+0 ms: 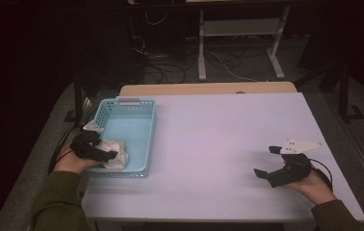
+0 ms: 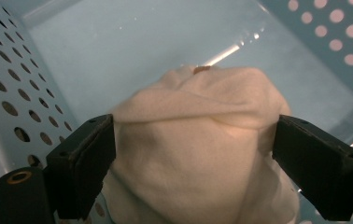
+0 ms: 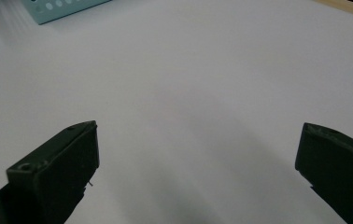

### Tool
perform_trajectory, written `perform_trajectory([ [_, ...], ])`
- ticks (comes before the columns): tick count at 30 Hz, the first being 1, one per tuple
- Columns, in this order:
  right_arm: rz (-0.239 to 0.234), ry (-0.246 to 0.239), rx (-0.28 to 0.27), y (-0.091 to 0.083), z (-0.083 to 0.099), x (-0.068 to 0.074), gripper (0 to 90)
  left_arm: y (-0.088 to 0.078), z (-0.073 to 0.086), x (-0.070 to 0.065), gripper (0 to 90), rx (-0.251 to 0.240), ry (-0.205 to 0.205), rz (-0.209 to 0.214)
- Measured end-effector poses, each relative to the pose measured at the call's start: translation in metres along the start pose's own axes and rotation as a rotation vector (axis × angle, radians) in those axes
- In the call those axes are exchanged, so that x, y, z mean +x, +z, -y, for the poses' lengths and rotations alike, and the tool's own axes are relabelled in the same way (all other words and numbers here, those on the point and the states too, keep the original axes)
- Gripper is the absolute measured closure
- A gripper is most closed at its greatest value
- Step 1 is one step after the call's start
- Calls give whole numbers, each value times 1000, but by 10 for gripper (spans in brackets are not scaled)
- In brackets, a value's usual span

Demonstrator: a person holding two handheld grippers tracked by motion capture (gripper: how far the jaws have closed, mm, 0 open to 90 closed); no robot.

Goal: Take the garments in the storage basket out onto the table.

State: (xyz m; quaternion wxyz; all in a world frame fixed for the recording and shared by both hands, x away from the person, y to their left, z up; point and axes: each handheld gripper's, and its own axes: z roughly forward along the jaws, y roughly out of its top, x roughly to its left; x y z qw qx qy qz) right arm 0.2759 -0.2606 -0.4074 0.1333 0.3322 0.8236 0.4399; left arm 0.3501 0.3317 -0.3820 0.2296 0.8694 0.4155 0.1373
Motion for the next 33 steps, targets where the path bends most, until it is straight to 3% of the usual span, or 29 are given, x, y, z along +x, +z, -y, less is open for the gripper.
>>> perform_trajectory([
  [10, 1, -1, 0, 0, 0, 0, 0, 7, -4, -3, 132, 78, 22, -26],
  [25, -1, 0, 0, 0, 0, 0, 0, 13, -7, -7, 149, 131, 65, -31],
  [33, -2, 0, 1, 0, 0, 0, 0, 15, -8, -9, 207, 153, 83, -34],
])
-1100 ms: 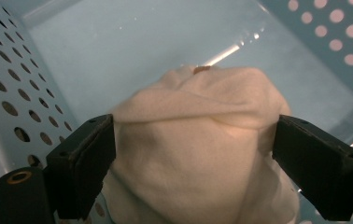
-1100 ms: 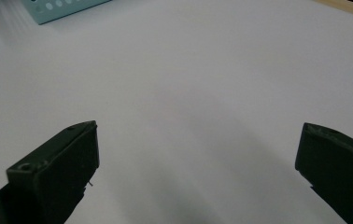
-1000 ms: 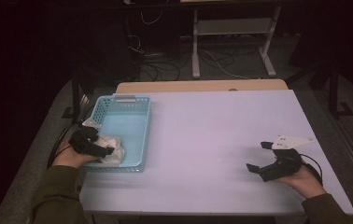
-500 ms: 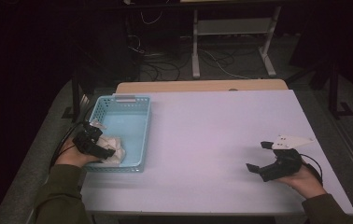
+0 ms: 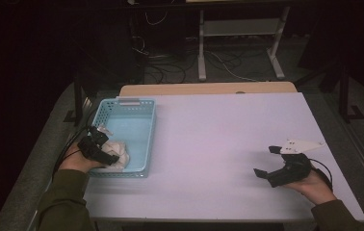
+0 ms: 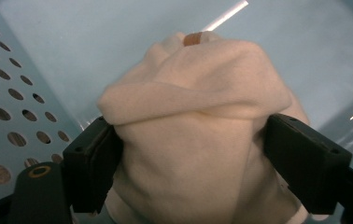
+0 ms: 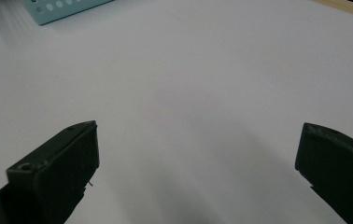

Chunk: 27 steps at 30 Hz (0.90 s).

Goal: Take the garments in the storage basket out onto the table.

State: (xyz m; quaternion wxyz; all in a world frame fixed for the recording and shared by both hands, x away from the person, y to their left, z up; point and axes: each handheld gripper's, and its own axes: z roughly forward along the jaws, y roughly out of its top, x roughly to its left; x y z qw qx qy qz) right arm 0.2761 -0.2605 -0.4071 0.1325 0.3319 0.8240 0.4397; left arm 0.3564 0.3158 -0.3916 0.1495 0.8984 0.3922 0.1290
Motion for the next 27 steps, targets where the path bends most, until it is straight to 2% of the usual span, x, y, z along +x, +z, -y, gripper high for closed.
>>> perform_trajectory([
  [13, -1, 6, -2, 0, 0, -1, 0, 3, -1, -1, 370, 23, 2, 23],
  [18, -2, 7, -2, 0, 0, -1, 0, 3, -1, -1, 471, 36, 9, 39],
  [22, -2, 8, -2, 0, 0, -1, 0, 3, -1, 0, 543, 31, -11, 52],
  [27, -1, 8, -2, 0, 0, -1, 0, 3, -1, 1, 618, 35, -11, 61],
])
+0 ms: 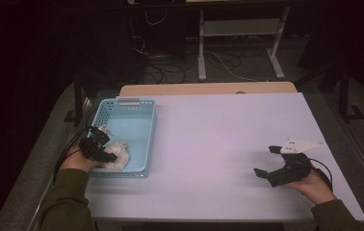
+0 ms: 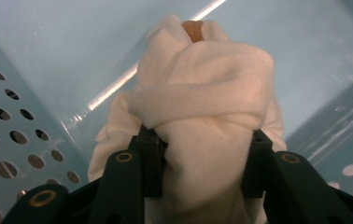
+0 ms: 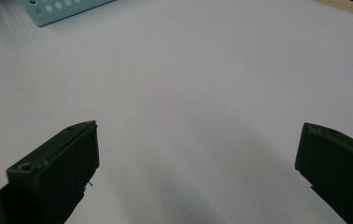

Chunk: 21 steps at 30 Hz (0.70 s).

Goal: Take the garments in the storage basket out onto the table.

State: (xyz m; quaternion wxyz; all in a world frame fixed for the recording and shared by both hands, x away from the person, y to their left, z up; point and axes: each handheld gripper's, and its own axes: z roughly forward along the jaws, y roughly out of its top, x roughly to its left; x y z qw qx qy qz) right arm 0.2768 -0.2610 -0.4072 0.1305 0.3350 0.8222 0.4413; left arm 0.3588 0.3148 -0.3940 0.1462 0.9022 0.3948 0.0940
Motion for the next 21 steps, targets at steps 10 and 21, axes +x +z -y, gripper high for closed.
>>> perform_trajectory([
  [10, 1, -1, -3, -1, 0, 0, 0, -2, 1, 4, 711, -11, -48, 26],
  [21, 2, -1, -6, -1, 0, -1, 0, -13, 3, 6, 719, -72, -82, 31],
])
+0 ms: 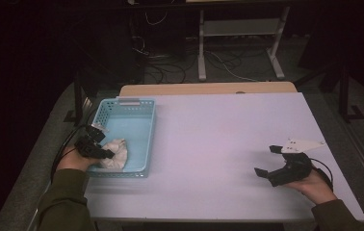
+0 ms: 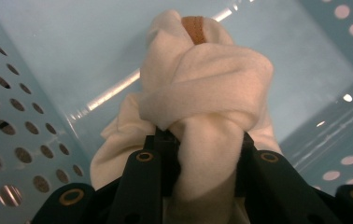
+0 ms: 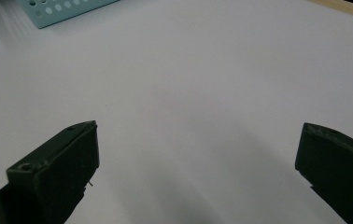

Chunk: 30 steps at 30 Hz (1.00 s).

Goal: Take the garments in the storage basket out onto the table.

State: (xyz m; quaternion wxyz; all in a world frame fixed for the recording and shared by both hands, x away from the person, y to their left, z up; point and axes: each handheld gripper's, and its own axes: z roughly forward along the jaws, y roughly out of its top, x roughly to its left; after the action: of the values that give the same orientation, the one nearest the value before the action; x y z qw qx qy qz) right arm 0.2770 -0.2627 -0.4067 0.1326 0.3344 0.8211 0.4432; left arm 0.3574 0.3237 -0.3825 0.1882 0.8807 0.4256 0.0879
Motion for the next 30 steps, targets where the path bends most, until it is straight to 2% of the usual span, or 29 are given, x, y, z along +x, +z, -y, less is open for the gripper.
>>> perform_trajectory([
  [4, -1, 1, 1, 0, 0, 0, 0, -5, -2, -1, 720, -21, -13, -5],
  [10, -1, 3, 1, 0, 0, 0, 0, -14, -4, -2, 720, -60, -63, -7],
  [17, -1, 2, 1, 0, 0, 0, 0, -22, -8, -5, 720, -114, -84, 1],
  [24, -1, 0, 1, 0, 0, 0, 0, -29, -13, -9, 721, -158, -70, 20],
  [30, 0, 3, 0, -1, 0, 0, 0, -32, -16, -12, 721, -190, -62, 17],
])
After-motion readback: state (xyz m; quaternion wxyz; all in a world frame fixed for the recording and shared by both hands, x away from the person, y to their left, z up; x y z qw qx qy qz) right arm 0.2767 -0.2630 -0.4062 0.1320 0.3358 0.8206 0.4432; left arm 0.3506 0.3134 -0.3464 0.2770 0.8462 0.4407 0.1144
